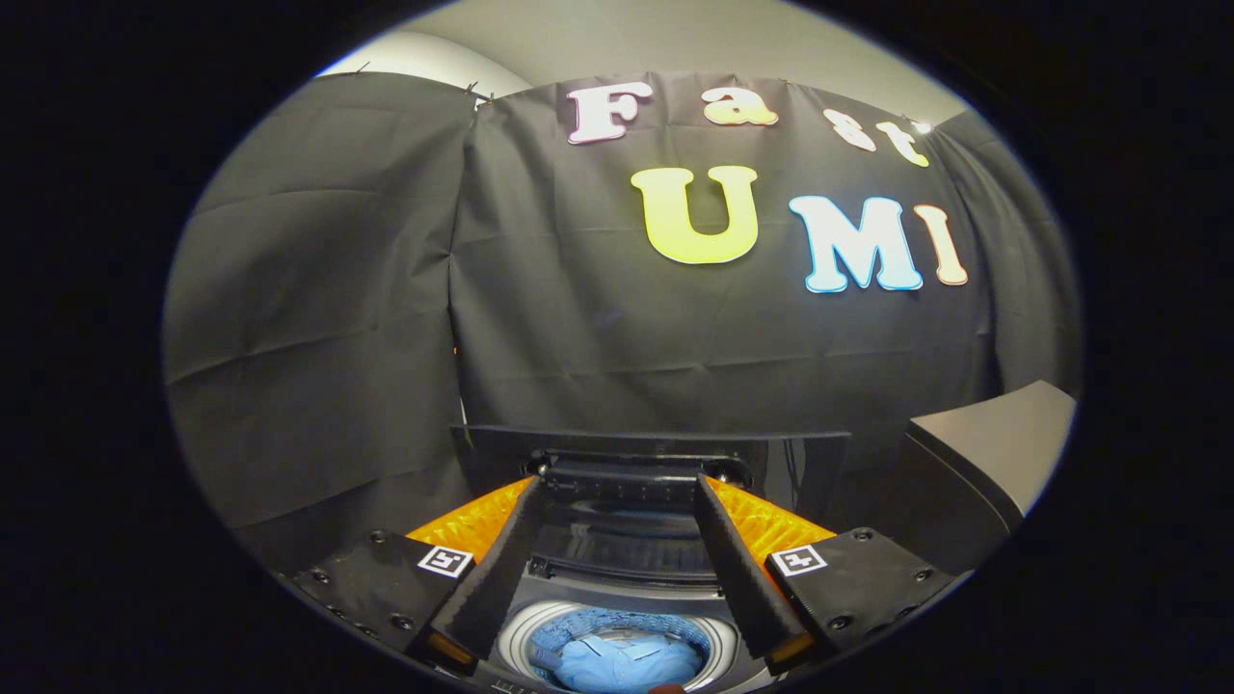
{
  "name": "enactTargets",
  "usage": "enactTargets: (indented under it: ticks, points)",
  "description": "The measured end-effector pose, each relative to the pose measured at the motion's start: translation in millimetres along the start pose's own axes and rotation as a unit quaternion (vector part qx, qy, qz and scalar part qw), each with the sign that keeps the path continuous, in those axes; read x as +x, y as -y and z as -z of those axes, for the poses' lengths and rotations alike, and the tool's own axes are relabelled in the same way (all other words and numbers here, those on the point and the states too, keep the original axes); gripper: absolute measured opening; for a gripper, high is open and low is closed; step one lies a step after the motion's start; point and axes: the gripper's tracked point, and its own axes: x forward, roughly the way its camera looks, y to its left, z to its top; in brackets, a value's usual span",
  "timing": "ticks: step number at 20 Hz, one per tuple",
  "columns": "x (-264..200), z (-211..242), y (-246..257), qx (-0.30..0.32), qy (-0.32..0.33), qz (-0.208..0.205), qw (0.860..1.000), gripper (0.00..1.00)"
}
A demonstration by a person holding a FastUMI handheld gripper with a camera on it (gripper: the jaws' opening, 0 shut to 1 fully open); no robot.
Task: Put the clothes into the washing machine and then close the washing machine lid.
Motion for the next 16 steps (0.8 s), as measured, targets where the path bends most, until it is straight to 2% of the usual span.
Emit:
enactTargets:
  ticks: [11, 16]
  points:
    - [60, -44, 0, -0.012, 0.017, 0.018, 1.0, 0.97]
    - [94, -37, 5, -0.001, -0.009, 0.034, 0.999, 0.97]
